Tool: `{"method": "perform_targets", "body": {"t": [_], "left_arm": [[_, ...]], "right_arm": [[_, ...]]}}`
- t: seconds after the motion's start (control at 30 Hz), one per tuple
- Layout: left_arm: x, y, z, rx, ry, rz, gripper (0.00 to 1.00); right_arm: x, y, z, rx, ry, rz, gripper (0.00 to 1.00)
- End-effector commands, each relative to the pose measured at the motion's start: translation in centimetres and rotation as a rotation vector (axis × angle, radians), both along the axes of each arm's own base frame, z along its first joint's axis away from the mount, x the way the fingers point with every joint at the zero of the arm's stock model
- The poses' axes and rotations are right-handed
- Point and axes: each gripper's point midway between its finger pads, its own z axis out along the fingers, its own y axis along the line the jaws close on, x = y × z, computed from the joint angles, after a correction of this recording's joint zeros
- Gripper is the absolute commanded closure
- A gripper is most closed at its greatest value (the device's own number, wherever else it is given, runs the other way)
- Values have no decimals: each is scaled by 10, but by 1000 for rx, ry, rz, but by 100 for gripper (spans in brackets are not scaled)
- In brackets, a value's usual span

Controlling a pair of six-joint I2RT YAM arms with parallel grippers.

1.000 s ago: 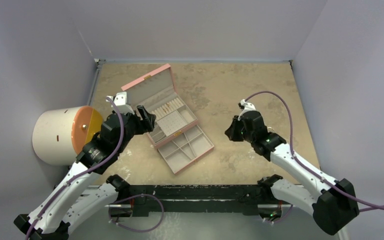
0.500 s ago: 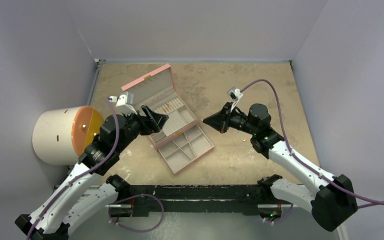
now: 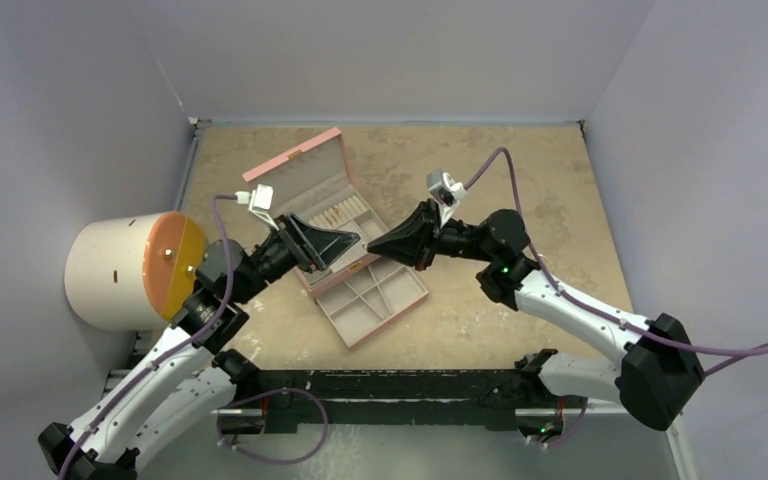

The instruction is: Organize the mixed jewelry

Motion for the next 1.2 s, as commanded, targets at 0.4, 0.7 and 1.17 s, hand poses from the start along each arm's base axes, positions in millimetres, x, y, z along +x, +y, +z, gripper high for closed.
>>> {"method": "perform_targets", "body": {"t": [0.4, 0.7, 1.17], "left_arm": [[-47, -14, 55, -233, -169, -256, 45], [-54, -14, 58, -247, -184, -288, 58], [-58, -17, 55, -239, -190, -317, 71]], "right_arm": [[-39, 9, 60, 206, -132, 220, 100], [-40, 10, 56, 212, -118, 214, 100], [-42, 9, 59, 222, -114, 200, 100]]}}
